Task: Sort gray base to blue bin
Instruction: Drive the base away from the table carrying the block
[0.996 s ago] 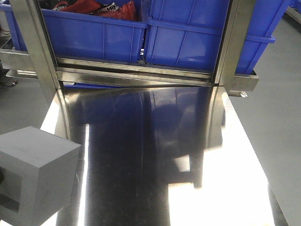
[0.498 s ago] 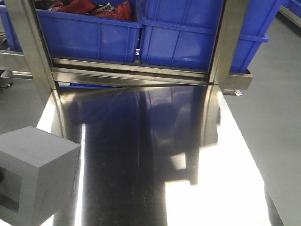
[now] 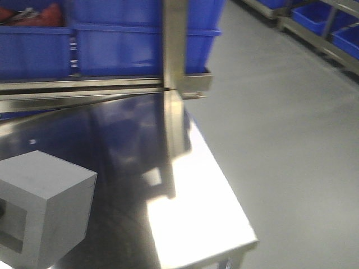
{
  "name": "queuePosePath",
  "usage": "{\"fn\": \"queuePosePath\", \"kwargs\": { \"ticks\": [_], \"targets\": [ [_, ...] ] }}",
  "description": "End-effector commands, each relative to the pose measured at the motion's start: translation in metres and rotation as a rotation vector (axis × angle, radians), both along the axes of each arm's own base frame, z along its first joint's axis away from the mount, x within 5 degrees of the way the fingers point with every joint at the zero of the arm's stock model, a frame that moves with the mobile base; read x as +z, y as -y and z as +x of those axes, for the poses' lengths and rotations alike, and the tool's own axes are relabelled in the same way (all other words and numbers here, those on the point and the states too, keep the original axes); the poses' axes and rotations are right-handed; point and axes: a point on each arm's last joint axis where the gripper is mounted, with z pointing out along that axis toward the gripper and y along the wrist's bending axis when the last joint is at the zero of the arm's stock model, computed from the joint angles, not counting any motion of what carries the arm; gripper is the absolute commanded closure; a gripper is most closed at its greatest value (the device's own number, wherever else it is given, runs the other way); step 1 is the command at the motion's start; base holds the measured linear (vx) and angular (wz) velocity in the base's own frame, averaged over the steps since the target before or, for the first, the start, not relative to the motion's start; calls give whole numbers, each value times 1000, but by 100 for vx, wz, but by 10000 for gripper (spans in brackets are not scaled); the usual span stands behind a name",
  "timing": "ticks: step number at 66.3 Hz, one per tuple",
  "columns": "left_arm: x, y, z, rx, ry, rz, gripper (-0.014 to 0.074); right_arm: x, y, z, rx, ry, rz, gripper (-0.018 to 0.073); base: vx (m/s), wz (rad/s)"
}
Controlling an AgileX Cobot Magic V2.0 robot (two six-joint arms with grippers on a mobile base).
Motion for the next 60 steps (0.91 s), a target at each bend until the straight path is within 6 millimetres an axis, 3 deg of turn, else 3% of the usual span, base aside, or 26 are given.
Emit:
{"fn": "queuePosePath", "kwargs": {
  "ticks": [1, 60],
  "targets": [
    [19, 1, -2, -23, 109, -79, 602, 2, 0, 0, 0, 71, -11, 568, -7, -72],
    [19, 1, -2, -23, 109, -79, 602, 3, 0, 0, 0, 72, -11, 568, -9, -71]
  ]
}}
